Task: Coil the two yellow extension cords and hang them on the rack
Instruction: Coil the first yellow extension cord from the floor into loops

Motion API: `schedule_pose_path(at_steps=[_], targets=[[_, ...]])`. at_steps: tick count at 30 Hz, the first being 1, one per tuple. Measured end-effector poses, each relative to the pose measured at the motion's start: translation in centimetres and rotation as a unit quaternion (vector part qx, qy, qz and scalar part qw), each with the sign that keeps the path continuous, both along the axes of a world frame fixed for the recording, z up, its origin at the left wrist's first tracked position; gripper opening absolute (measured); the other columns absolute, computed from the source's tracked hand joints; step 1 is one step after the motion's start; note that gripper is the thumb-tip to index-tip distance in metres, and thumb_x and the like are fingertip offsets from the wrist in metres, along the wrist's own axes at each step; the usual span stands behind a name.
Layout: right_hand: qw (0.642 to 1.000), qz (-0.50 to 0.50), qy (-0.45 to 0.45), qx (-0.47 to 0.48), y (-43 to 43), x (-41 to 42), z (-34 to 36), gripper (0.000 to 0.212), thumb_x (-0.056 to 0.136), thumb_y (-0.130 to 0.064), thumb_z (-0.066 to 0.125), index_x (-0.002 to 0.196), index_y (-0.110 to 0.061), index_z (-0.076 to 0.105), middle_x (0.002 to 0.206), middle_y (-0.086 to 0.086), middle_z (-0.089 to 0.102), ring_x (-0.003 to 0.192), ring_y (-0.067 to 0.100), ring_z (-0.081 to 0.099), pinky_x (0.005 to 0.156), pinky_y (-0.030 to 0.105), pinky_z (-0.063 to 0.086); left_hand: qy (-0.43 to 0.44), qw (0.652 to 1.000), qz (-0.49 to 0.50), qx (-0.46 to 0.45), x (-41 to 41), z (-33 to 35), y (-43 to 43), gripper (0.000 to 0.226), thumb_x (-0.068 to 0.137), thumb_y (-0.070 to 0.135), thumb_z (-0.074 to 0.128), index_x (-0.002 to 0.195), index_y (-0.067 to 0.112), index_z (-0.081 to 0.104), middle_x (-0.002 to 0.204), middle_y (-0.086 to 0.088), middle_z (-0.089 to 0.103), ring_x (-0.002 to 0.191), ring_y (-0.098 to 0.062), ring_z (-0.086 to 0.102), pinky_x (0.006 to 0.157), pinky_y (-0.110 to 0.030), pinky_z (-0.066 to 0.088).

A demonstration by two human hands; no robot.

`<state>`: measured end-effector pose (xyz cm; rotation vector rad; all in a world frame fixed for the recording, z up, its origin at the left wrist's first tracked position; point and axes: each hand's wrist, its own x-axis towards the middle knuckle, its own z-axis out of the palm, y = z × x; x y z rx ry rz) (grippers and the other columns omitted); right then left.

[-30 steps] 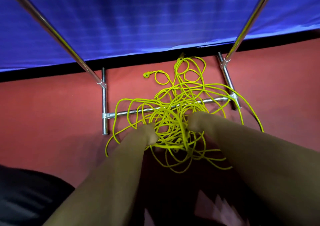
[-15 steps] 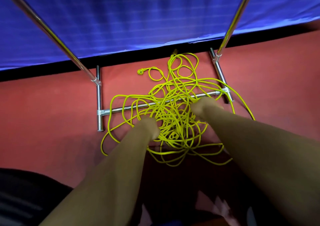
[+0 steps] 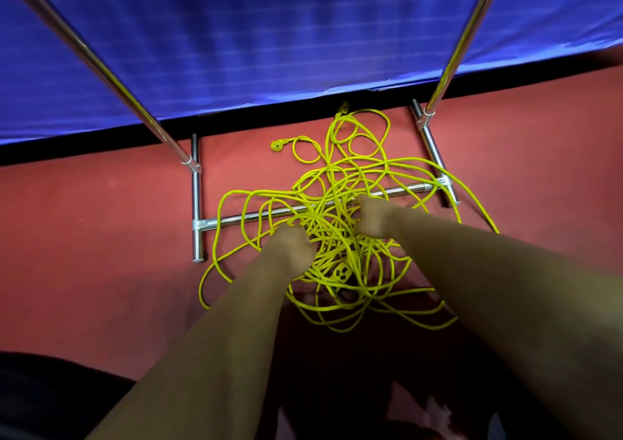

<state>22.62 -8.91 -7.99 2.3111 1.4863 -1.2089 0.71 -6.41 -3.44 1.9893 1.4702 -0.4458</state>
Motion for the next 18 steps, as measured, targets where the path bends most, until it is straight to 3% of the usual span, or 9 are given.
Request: schedule_pose_path(at_steps=[2, 4, 6, 8, 10, 13, 16, 18], targets=[[1.0, 0.019, 0.01, -0.016, -0.1, -0.8, 0.2, 0.041, 0.097, -0.028, 0.064, 0.131, -0.006, 0.058, 0.118, 0.018, 0.068, 0.106, 0.035, 0.066, 0.078, 0.032, 0.047, -0.007, 1.0, 0.012, -0.007, -0.2, 0.3, 0.3, 0.027, 0.094, 0.025, 0.056, 0.113, 0.009, 0.068, 0.121, -0.015, 0.064, 0.105, -0.034, 0.066, 0.085, -0.039, 0.055], [0.997, 0.052, 0.047, -0.033, -0.5, -1.3, 0.4, 0.017, 0.095, -0.031, 0.059, 0.105, -0.02, 0.067, 0.102, 0.006, 0.068, 0.097, 0.029, 0.063, 0.079, 0.032, 0.045, -0.012, 1.0, 0.009, -0.014, 0.0, 1.1, 0.4, 0.024, 0.096, 0.023, 0.056, 0.108, 0.007, 0.07, 0.112, -0.015, 0.069, 0.102, -0.034, 0.067, 0.083, -0.037, 0.056], [0.993, 0.049, 0.09, -0.055, -0.9, -1.1, 0.3, 0.013, 0.086, -0.034, 0.06, 0.091, -0.029, 0.071, 0.079, -0.013, 0.069, 0.084, 0.021, 0.064, 0.075, 0.032, 0.049, -0.027, 0.999, 0.022, -0.017, 0.4, 1.6, 0.6, 0.023, 0.096, 0.019, 0.054, 0.099, 0.004, 0.071, 0.103, -0.015, 0.071, 0.098, -0.034, 0.068, 0.078, -0.034, 0.053], [0.985, 0.039, 0.144, -0.081, -1.0, -0.9, 1.3, 0.019, 0.082, -0.029, 0.065, 0.095, -0.039, 0.076, 0.061, -0.021, 0.065, 0.07, 0.014, 0.059, 0.069, 0.031, 0.051, -0.049, 0.996, 0.068, -0.03, 0.6, 1.4, 1.0, 0.024, 0.095, 0.02, 0.054, 0.081, 0.004, 0.067, 0.085, -0.014, 0.069, 0.089, -0.035, 0.067, 0.069, -0.033, 0.048], [0.974, 0.069, 0.177, -0.126, -0.9, -1.3, 2.8, 0.026, 0.084, -0.026, 0.069, 0.099, -0.044, 0.079, 0.073, -0.021, 0.068, 0.075, 0.012, 0.059, 0.076, 0.033, 0.055, -0.081, 0.985, 0.141, -0.06, 0.9, 1.4, 1.1, 0.035, 0.095, 0.034, 0.055, 0.072, 0.008, 0.058, 0.075, -0.01, 0.065, 0.079, -0.034, 0.066, 0.067, -0.032, 0.049], [0.949, 0.143, 0.193, -0.207, -0.8, -2.5, 4.7, 0.03, 0.089, -0.022, 0.069, 0.092, -0.049, 0.08, 0.094, -0.014, 0.071, 0.083, 0.015, 0.059, 0.086, 0.037, 0.051, -0.128, 0.953, 0.25, -0.114, 1.5, 2.0, 0.8, 0.045, 0.093, 0.054, 0.062, 0.074, 0.013, 0.057, 0.076, -0.009, 0.068, 0.081, -0.032, 0.074, 0.083, -0.043, 0.062], [0.955, 0.138, 0.161, -0.205, -1.0, -3.1, 5.5, 0.03, 0.094, -0.019, 0.063, 0.106, -0.042, 0.078, 0.11, -0.008, 0.072, 0.087, 0.016, 0.062, 0.087, 0.038, 0.051, -0.087, 0.965, 0.226, -0.102, 1.6, 2.8, 0.6, 0.027, 0.092, 0.03, 0.075, 0.087, 0.004, 0.067, 0.089, -0.015, 0.076, 0.08, -0.032, 0.076, 0.079, -0.043, 0.065], [0.973, 0.117, 0.106, -0.166, -1.1, -2.8, 5.8, 0.032, 0.096, -0.019, 0.056, 0.123, -0.018, 0.075, 0.125, 0.007, 0.071, 0.088, 0.018, 0.064, 0.082, 0.035, 0.053, -0.012, 0.989, 0.139, -0.041, 1.5, 3.5, 0.2, 0.026, 0.092, 0.025, 0.073, 0.106, 0.002, 0.07, 0.111, -0.015, 0.075, 0.1, -0.032, 0.074, 0.088, -0.039, 0.061]])
